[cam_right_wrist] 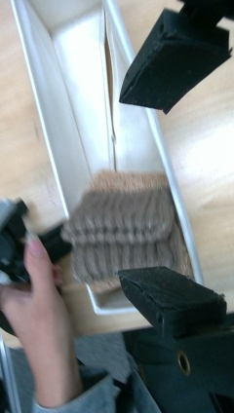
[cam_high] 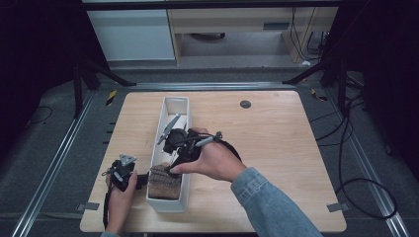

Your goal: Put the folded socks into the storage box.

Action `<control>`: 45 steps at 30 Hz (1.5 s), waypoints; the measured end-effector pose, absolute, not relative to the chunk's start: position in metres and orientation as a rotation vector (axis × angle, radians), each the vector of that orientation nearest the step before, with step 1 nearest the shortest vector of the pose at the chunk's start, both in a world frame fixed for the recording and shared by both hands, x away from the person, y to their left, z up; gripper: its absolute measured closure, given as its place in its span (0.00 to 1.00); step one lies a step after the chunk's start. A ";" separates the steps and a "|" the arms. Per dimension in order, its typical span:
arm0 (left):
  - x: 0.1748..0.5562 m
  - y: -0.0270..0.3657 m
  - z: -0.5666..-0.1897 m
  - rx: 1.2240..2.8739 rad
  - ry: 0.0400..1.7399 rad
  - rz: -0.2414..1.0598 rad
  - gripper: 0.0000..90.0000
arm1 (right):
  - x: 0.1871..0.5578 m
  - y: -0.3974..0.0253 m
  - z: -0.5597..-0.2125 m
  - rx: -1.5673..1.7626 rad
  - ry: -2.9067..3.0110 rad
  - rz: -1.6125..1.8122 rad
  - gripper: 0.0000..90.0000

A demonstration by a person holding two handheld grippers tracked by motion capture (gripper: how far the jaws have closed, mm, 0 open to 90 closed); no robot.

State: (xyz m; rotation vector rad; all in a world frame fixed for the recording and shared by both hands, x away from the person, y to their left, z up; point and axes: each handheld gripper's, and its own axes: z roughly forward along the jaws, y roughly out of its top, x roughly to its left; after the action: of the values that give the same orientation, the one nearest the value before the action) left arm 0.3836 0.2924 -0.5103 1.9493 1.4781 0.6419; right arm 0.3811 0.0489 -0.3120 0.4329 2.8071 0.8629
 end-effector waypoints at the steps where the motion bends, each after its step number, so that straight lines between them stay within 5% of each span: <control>1: 0.384 0.292 -0.510 1.950 1.478 0.642 0.00 | 0.384 0.044 -0.307 0.444 2.789 0.874 0.20; 4: 0.384 0.292 -0.510 1.949 1.478 0.642 0.00 | 0.386 0.040 -0.302 0.455 2.776 0.883 0.24; 10: 0.384 0.292 -0.510 1.949 1.478 0.641 0.00 | 0.393 0.032 -0.288 0.437 2.768 0.909 0.66; 17: 0.384 0.292 -0.510 1.949 1.478 0.642 0.00 | 0.400 0.036 -0.285 0.432 2.783 0.933 0.95; 45: 0.384 0.292 -0.510 1.949 1.479 0.641 0.00 | 0.412 0.067 -0.343 0.388 2.924 0.885 1.00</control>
State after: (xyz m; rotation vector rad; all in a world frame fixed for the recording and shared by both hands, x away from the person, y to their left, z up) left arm 0.3836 0.2924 -0.5103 1.9489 1.4785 0.6413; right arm 0.4117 0.0675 -0.3431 0.3880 2.9239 0.8850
